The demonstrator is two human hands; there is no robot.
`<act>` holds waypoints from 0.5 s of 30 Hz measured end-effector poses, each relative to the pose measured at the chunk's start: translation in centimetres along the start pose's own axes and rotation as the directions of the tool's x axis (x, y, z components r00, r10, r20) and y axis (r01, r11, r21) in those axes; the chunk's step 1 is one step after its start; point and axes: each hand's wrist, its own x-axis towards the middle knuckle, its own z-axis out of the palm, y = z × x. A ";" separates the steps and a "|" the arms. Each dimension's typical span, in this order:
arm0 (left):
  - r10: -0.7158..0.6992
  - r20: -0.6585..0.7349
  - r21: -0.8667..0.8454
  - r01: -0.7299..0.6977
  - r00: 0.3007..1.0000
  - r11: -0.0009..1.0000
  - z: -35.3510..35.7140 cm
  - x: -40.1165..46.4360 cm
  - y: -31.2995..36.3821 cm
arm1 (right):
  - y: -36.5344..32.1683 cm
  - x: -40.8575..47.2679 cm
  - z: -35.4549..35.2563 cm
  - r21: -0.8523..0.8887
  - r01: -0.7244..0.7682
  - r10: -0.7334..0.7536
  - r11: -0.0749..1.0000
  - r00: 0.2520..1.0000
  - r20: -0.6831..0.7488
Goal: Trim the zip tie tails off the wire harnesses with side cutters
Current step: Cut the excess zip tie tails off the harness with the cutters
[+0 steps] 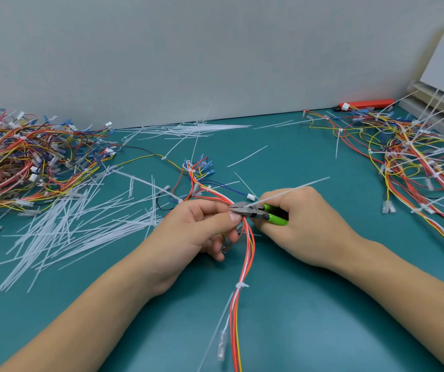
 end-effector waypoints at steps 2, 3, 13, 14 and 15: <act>0.000 0.004 0.002 0.000 1.000 1.000 0.0 0.0 0.0 | 0.1 0.0 0.0 0.014 -0.002 0.002 1.000 1.000 0.005; 0.000 0.005 0.001 0.000 1.000 1.000 0.0 0.0 0.0 | 0.1 0.0 0.0 0.019 -0.004 0.004 1.000 1.000 0.007; 0.008 0.033 -0.023 -0.007 0.999 1.000 -0.1 0.0 0.1 | -0.4 0.1 -0.1 -0.049 -0.048 0.047 0.998 0.999 -0.015; 0.012 0.036 -0.024 -0.011 0.999 1.000 -0.1 -0.1 0.1 | -0.5 0.1 -0.2 -0.044 -0.051 0.051 0.998 0.999 -0.012; 0.015 0.037 -0.022 -0.014 0.999 1.000 0.0 -0.1 0.2 | -0.6 0.0 -0.3 -0.037 -0.060 0.059 0.998 0.998 -0.012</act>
